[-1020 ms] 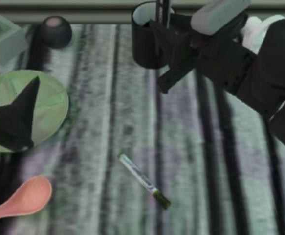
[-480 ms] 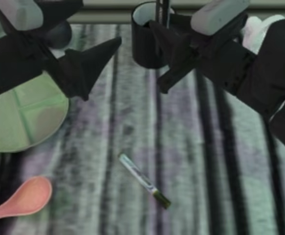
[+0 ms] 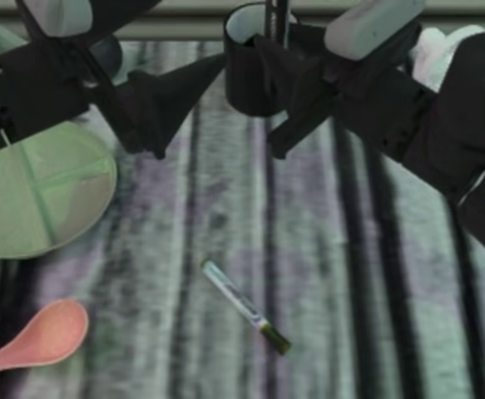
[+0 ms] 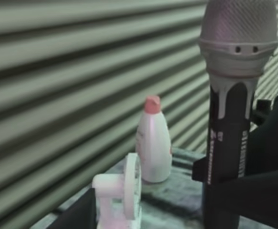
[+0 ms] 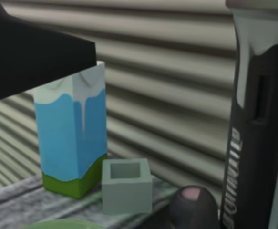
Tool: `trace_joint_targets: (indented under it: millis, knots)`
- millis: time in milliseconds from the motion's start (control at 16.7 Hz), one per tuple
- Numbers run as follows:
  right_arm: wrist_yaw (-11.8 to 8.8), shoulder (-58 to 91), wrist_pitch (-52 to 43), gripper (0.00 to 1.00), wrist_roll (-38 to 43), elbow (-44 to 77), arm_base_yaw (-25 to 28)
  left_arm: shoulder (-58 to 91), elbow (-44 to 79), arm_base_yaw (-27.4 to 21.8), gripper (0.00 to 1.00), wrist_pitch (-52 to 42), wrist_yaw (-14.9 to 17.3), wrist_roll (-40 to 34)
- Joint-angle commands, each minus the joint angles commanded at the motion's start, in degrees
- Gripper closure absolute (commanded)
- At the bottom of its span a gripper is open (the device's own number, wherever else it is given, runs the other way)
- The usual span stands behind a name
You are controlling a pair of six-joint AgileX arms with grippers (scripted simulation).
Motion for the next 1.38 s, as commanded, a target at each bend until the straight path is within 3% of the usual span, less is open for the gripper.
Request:
trace_joint_targets:
  millis: [180, 660, 960, 1380]
  knots:
    - [0.0, 0.0, 0.0, 1.0, 0.0, 0.0, 0.0, 2.29, 2.11, -1.54, 0.0, 0.36, -1.2, 0.07]
    - [0.0, 0.0, 0.0, 1.0, 0.0, 0.0, 0.0, 18.02, 15.81, -11.39, 0.0, 2.21, -10.69, 0.51]
    - [0.0, 0.0, 0.0, 1.0, 0.0, 0.0, 0.0, 18.73, 16.5, -11.93, 0.0, 2.27, -11.22, 0.53]
    - [0.0, 0.0, 0.0, 1.0, 0.0, 0.0, 0.0, 18.73, 16.5, -11.93, 0.53, 2.27, -11.22, 0.53]
